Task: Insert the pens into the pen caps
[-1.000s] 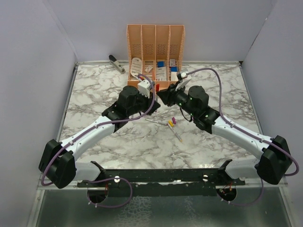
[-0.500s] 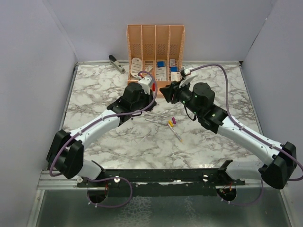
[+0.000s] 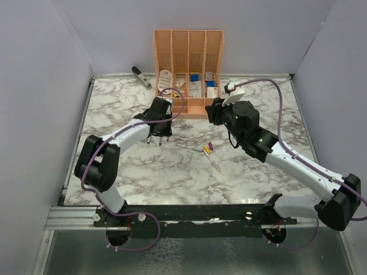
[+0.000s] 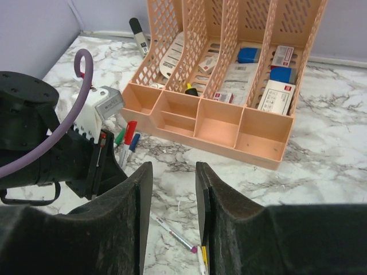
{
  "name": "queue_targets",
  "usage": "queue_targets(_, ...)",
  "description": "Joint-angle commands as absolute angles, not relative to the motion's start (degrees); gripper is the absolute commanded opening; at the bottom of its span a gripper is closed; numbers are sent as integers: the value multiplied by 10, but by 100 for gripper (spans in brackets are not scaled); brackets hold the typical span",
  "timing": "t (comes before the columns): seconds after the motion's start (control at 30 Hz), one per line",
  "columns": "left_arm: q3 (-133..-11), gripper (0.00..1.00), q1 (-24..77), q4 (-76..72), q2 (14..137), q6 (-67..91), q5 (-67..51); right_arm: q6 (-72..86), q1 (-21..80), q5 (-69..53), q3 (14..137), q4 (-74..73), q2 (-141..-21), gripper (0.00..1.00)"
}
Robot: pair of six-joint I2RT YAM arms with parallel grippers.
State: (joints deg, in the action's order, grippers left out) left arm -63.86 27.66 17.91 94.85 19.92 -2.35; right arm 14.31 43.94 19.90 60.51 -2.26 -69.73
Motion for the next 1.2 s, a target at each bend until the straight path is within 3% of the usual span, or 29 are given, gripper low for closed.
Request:
queue_targets(0.0, -669, 0, 262, 222, 984, 212, -50, 160, 443, 223, 596, -45, -690, 35)
queue_targets(0.67, -715, 0, 255, 277, 1087, 220, -69, 175, 444, 200, 586, -49, -702, 34)
queue_targets(0.87, -714, 18, 254, 288, 1093, 223, -66, 178, 444, 192, 587, -46, -710, 34)
queue_targets(1.17, -710, 25, 254, 292, 1092, 226, -62, 181, 444, 187, 591, -45, -720, 34)
